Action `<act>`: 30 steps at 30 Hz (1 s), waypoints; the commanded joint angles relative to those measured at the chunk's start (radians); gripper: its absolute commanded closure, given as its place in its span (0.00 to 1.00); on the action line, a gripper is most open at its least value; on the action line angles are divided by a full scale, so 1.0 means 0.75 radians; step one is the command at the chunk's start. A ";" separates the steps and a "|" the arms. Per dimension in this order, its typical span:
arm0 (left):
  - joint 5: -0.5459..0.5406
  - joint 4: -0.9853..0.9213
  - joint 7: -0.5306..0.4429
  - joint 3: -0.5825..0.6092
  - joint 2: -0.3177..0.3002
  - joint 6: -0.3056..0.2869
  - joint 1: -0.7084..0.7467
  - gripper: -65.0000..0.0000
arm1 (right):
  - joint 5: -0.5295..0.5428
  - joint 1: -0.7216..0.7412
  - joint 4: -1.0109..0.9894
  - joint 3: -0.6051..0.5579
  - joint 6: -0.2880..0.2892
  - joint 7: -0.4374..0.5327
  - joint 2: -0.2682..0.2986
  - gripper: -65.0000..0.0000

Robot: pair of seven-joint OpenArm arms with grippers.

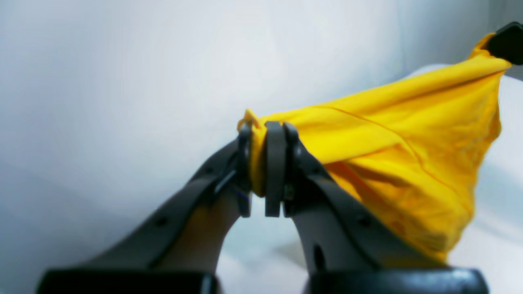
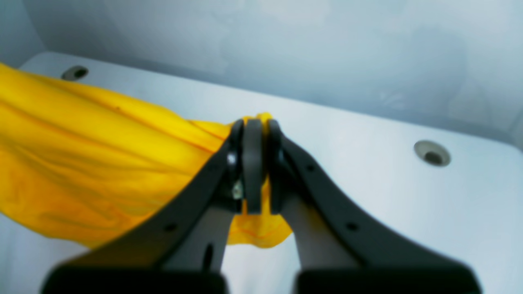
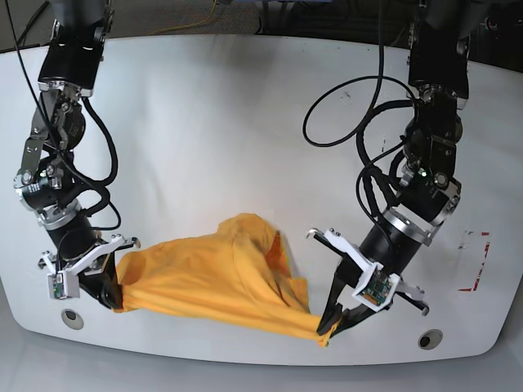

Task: Layout the t-shirt on the table in an organized manner, then fold the t-shirt properly
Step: 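Lift the t-shirt with both grippers and pull it away from the arms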

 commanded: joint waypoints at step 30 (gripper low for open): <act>0.194 0.015 0.187 -0.101 -0.047 0.024 -0.729 0.95 | -0.004 0.796 -0.435 -0.330 0.046 0.069 0.044 1.00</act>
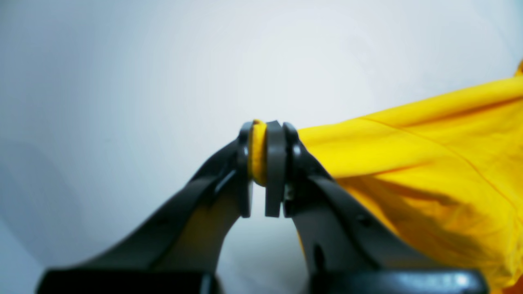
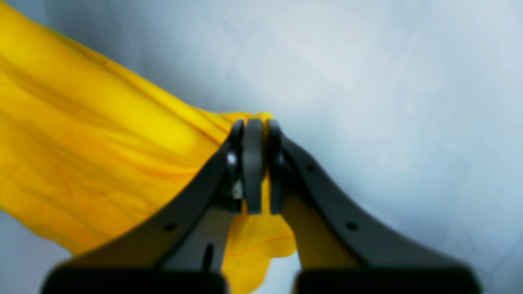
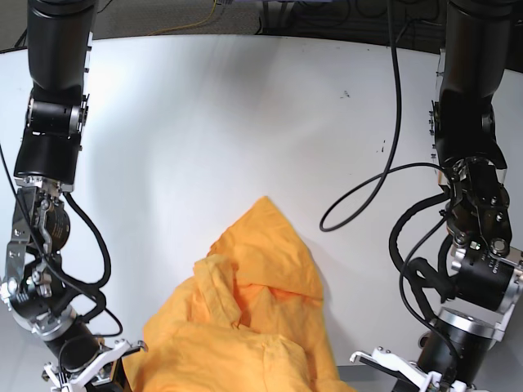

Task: Layout the t-shirt on the table in an organized manner, then fold the t-shirt properly
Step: 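Lift the t-shirt with both grippers and pull it away from the arms, then lower the t-shirt and release it from the left gripper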

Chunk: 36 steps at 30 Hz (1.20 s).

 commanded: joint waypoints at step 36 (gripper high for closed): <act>-0.070 -0.042 0.216 -0.043 0.004 0.046 -0.392 0.95 | -0.029 0.208 -0.157 -0.122 -0.027 -0.045 0.027 1.00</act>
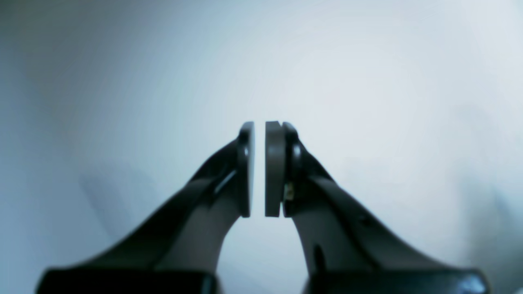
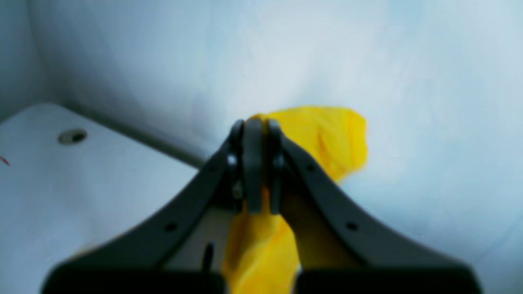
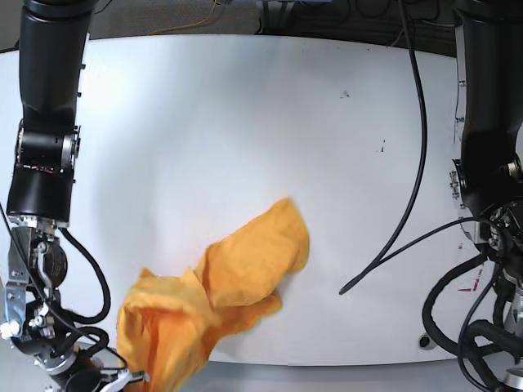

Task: Layout the t-shirt on the table in an organized manner, then fold the t-shirt properly
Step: 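Lower the t-shirt and release it from the left gripper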

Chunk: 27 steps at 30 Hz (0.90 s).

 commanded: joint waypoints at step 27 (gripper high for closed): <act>-0.346 0.058 0.028 -0.003 0.022 0.009 0.788 0.61 | 0.000 -0.418 0.164 0.150 -0.002 0.077 0.013 1.00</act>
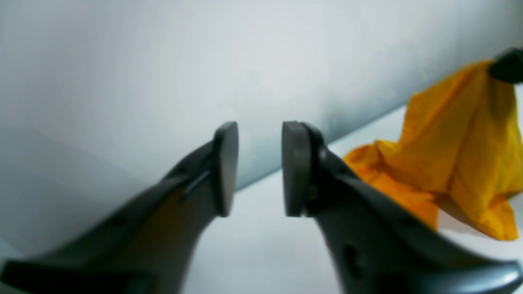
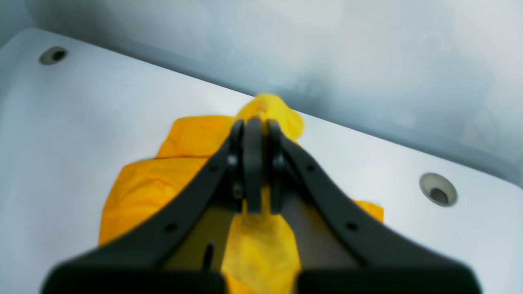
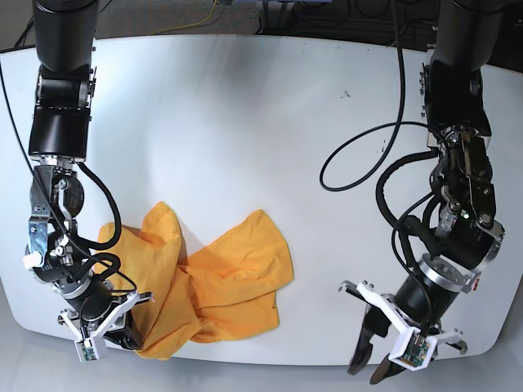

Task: Layout the t-shirt on the table in an organized manner, then fold the t-shirt properly
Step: 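Lower the t-shirt and release it from the left gripper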

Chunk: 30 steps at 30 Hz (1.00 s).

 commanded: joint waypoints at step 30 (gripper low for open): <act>-0.002 -0.386 -0.035 0.154 0.185 0.009 0.397 0.19 | 0.014 -0.069 0.033 0.013 -0.003 0.058 0.021 1.00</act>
